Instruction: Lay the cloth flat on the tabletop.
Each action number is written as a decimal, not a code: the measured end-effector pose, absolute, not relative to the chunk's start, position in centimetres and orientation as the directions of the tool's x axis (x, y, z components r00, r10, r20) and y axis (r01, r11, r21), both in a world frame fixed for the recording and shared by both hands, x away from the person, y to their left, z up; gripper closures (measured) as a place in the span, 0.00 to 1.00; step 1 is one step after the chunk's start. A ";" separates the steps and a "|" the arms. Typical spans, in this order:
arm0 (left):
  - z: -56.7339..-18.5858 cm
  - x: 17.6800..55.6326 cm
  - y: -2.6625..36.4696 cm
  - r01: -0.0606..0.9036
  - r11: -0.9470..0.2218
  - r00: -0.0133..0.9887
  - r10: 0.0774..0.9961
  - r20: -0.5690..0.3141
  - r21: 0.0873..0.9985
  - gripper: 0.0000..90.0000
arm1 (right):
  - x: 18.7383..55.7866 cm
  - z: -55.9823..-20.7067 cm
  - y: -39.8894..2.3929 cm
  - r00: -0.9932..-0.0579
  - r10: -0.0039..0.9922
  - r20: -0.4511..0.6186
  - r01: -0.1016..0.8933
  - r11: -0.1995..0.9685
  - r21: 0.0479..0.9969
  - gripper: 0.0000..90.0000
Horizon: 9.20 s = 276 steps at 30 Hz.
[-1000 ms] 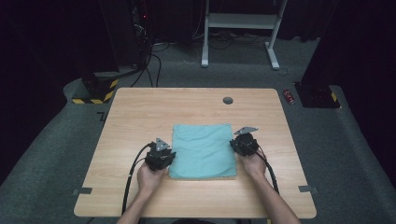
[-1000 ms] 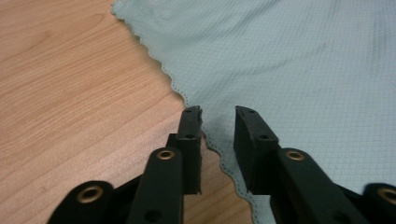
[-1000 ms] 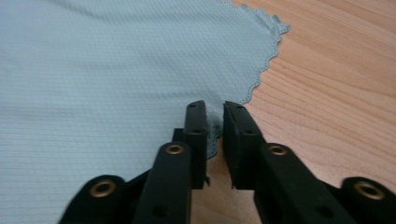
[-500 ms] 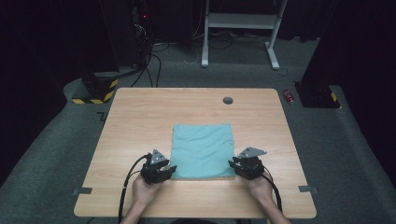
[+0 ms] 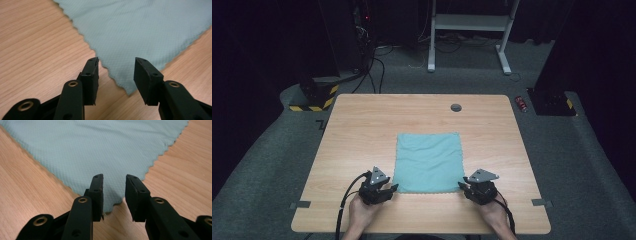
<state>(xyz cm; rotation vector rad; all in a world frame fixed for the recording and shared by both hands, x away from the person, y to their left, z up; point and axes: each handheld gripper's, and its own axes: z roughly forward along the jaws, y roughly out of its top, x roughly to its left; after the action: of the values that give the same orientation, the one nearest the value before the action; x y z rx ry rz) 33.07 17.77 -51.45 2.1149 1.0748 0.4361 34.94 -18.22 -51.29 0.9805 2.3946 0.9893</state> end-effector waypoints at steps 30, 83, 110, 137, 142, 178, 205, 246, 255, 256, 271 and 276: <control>-50.5 39.8 18.6 0.616 -0.278 0.524 0.843 -0.120 0.737 0.50 | 36.3 -51.3 -15.2 -0.730 0.684 0.008 0.436 0.456 0.776 0.73; -50.8 53.4 17.3 0.706 -0.190 0.370 0.920 -0.127 0.683 0.55 | 35.3 -50.9 -2.2 -0.899 0.435 0.049 0.297 0.523 0.799 0.75; -51.4 53.4 16.8 0.690 -0.251 0.402 0.913 -0.070 0.679 0.92 | 34.9 -52.4 2.2 -0.905 0.422 -0.050 0.254 0.631 0.733 0.94; -49.0 53.0 18.6 0.677 -0.127 0.405 0.887 -0.223 0.725 1.00 | 34.0 -50.2 1.3 -0.904 0.423 -0.061 0.220 0.583 0.782 1.00; -48.7 52.9 18.9 0.676 -0.108 0.402 0.883 -0.241 0.729 1.00 | 34.0 -49.8 1.2 -0.901 0.430 -0.045 0.233 0.569 0.789 1.00; -46.1 51.5 20.9 0.646 -0.149 0.424 0.886 -0.188 0.749 1.00 | 33.2 -48.3 2.0 -0.916 0.401 0.000 0.221 0.504 0.835 1.00; -47.1 52.4 15.7 0.637 -0.213 0.470 0.869 -0.154 0.741 1.00 | 32.6 -50.3 -3.8 -0.859 0.512 -0.001 0.286 0.482 0.828 1.00; -46.7 54.1 11.2 0.618 -0.248 0.541 0.823 -0.175 0.746 1.00 | 32.5 -50.4 -9.3 -0.772 0.635 0.006 0.351 0.418 0.838 1.00; -47.1 54.4 10.1 0.620 -0.231 0.553 0.807 -0.209 0.750 1.00 | 32.2 -50.5 -10.6 -0.751 0.660 -0.005 0.357 0.413 0.838 1.00; -47.1 54.5 9.9 0.622 -0.228 0.554 0.805 -0.215 0.749 1.00 | 32.2 -50.5 -10.7 -0.749 0.663 -0.005 0.357 0.410 0.839 1.00; -47.3 55.2 6.0 0.610 -0.293 0.602 0.775 -0.190 0.736 1.00 | 32.0 -51.1 -13.5 -0.709 0.705 0.010 0.399 0.390 0.830 1.00; -47.5 55.3 4.7 0.606 -0.301 0.617 0.762 -0.197 0.737 1.00 | 31.8 -51.3 -14.0 -0.702 0.712 0.013 0.411 0.390 0.824 1.00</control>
<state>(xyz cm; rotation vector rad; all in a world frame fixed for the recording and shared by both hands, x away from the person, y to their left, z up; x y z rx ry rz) 55.32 4.75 -47.48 2.0173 1.0753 0.2401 31.80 -14.05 -51.32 0.9759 2.3111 1.2240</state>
